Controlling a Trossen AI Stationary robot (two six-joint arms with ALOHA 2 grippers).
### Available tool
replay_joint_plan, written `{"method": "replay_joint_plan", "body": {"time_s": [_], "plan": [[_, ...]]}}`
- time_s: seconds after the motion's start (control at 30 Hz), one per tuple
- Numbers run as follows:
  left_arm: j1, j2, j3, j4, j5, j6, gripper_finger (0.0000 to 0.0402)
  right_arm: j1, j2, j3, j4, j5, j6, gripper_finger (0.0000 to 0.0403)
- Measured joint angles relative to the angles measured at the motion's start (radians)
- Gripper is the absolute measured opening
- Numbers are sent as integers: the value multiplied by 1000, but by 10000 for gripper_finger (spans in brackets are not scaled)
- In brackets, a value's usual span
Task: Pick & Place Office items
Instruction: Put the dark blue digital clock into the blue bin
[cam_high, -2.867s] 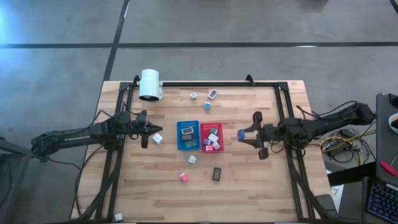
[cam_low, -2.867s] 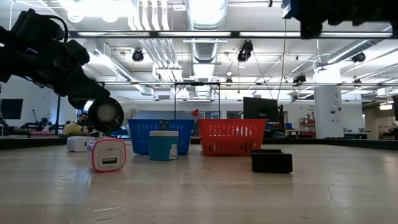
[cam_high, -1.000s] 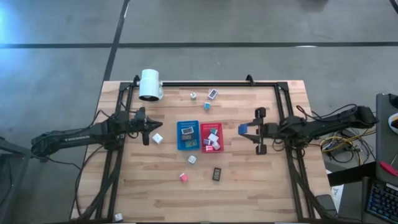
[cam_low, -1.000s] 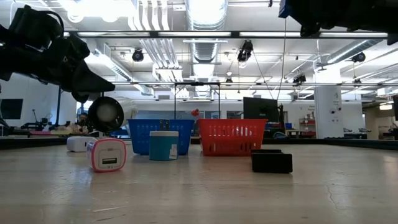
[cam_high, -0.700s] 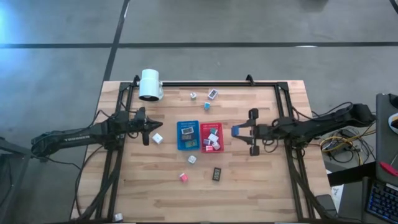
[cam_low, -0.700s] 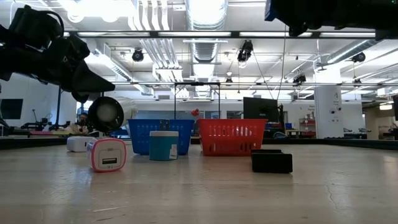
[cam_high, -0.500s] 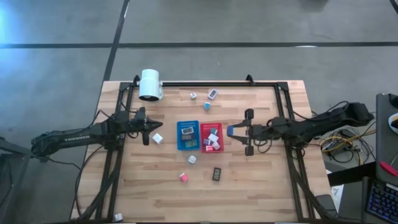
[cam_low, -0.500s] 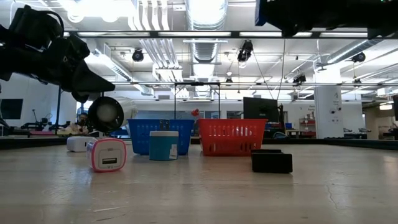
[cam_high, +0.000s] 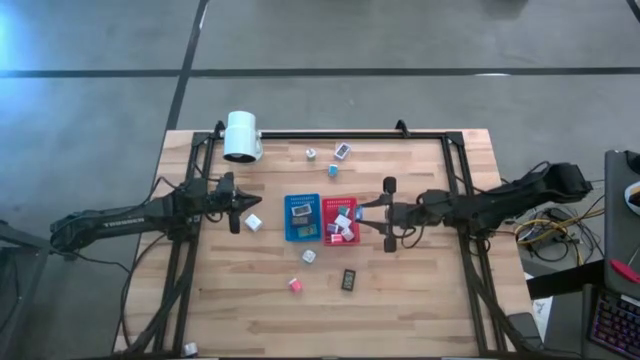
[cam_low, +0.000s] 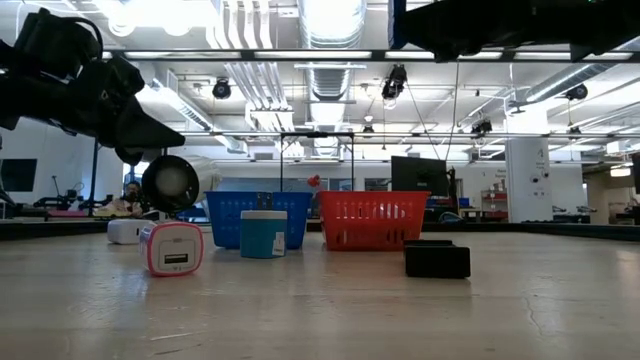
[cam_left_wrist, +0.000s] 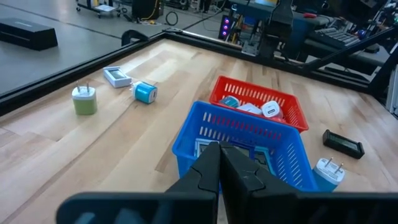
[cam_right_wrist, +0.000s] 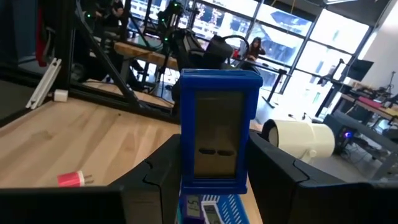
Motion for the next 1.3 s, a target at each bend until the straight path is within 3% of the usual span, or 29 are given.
{"method": "replay_joint_plan", "body": {"time_s": [0.4,0.73,1.07,1.3], "plan": [[0,0,0,-8,3,-20,14,0,87,63,-29,-33,16,144],[0,-1,0,13,0,-2,14,-21,267,220,-121,-33,87,144],[0,-1,0,61,-5,39,14,-85,505,470,-309,-34,118,144],[0,0,0,60,-6,39,14,-132,718,681,-498,-112,141,144]]}}
